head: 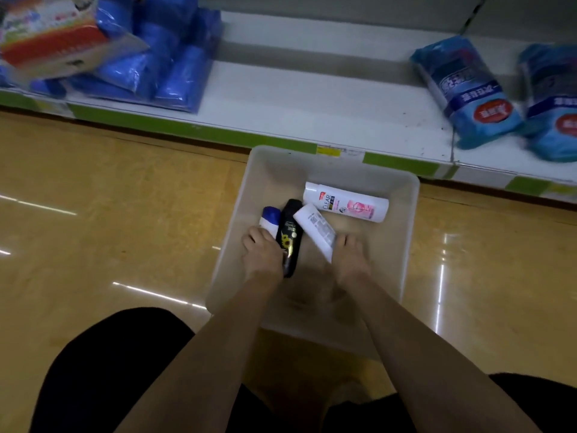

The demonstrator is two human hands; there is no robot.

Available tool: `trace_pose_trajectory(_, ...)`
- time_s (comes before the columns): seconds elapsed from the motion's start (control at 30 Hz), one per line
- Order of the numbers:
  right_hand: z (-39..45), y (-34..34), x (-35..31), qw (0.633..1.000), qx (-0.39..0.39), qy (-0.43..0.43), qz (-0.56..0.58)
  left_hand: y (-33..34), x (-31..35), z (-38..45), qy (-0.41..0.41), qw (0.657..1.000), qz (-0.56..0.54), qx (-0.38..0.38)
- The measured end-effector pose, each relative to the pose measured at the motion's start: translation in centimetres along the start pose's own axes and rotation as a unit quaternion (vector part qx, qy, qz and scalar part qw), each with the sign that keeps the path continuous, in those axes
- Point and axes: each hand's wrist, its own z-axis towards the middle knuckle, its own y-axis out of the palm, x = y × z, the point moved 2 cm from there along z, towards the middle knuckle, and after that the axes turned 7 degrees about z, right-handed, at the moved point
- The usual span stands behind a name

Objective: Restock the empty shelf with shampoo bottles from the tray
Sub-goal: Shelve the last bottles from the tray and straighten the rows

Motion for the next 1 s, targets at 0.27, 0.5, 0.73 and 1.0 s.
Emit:
trace_pose_trajectory(0.27, -6.0, -5.1, -3.9, 0.889, -0.135, 0.087, 0.428, -5.7, -1.2, -5.5, -0.045, 0.887, -0.446, -0.108)
trace_pose_trajectory(0.5, -20.5, -17.9, -8.9, 0.733, -0.171, 0.13, 0.645, -19.0, -7.0, -16.7, 0.01, 0.795, -0.578, -0.183)
trace_pose_trajectory(0.73, -34.4, -30.7, -14.0, 0.833, -0.168, 0.025, 0.527, -33.9, -13.2, -28.4, 0.094, 0.784, -0.583, -0.192)
trace_pose_trajectory(1.0, -44.6, -45.1, -18.3, 0.906, -0.078, -0.045, 0.414, -50.1, -17.3, -35.9, 0.106, 0.751, -0.631, -0.163)
